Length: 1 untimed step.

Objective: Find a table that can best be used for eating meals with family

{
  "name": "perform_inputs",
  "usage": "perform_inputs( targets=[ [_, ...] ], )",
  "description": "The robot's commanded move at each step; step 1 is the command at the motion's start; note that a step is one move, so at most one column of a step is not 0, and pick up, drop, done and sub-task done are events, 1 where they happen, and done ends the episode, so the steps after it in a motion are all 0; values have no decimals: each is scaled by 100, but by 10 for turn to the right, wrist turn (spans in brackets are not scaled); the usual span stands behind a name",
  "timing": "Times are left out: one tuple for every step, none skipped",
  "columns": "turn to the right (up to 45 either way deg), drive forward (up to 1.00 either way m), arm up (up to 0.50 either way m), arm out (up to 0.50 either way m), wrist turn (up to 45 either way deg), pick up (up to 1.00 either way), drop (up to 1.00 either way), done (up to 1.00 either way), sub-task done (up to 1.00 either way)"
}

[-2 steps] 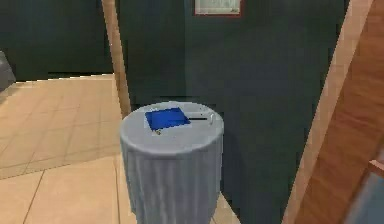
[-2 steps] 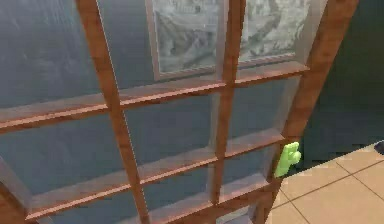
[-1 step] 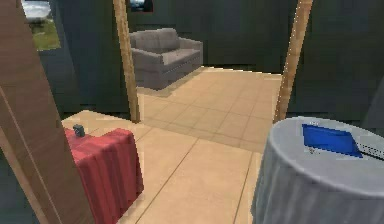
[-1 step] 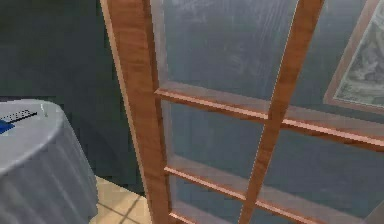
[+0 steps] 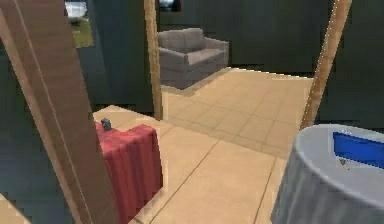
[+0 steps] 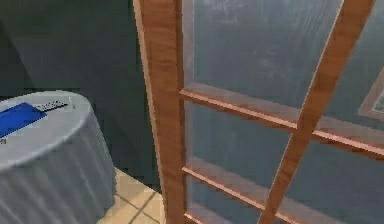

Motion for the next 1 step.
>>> perform_inputs(
  targets=[
    [0, 25, 0, 0, 0, 0, 0, 0, 0]
  ],
)
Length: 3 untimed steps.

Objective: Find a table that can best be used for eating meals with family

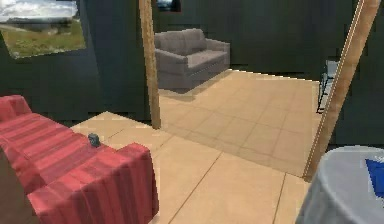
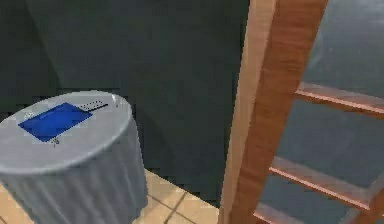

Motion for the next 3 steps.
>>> perform_inputs(
  targets=[
    [450, 0, 0, 0, 0, 0, 0, 0, 0],
    [90, 0, 0, 0, 0, 0, 0, 0, 0],
    [0, 0, 0, 0, 0, 0, 0, 100, 0]
  ],
)
